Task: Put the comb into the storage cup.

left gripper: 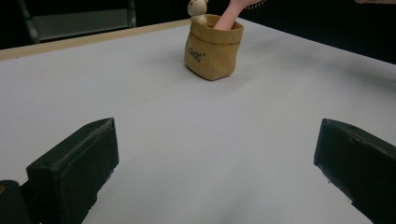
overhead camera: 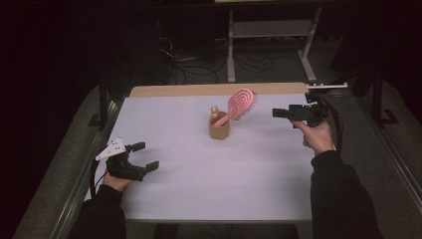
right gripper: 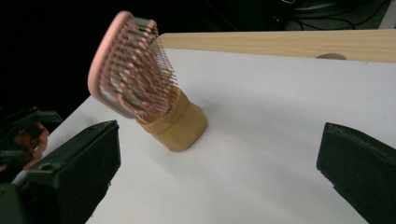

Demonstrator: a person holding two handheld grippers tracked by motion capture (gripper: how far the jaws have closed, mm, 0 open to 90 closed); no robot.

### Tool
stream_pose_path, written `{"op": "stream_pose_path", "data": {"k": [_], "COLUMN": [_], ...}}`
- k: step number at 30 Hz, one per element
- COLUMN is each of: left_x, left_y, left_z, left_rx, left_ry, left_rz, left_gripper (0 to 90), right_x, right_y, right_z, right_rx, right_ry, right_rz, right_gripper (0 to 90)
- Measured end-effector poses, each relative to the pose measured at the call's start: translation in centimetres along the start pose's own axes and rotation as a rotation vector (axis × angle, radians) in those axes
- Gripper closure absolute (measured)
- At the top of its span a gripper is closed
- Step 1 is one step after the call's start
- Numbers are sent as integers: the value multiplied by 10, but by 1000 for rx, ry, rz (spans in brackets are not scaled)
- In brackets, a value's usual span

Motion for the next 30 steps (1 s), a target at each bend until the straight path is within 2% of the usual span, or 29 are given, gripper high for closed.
{"op": "stream_pose_path", "data": {"k": [4,13,17,26,30], "left_x": [1,2,2,3,3], "left_y": [0,-1,-1,-2,-2], "left_z": [0,-1,-2,-2,-2], "left_rx": [2,9,9,8,3], "left_ry": [-3,-9,-9,-15,-15], "left_rz": [4,11,13,13,17], "left_gripper": [0,0,0,0,0], "right_x": [10,33,44,60,69], "right_y": [7,21,22,17,16], "right_z": [4,9,10,18,18], "right_rx": [-3,58,67,70,92], "right_ry": [12,-14,-33,-33,-57], "right_rz": [-8,16,32,55,70], "right_gripper": [0,0,0,0,0]}}
Point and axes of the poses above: each handheld gripper's, and its own axes: z roughly backward along the jaws, x roughly out of its underside, y roughly to its right, the point moved 10 cm from there along -z, roughly forward along the jaws, and after that the axes turned 4 degrees about -y, right-handed, at the moved point
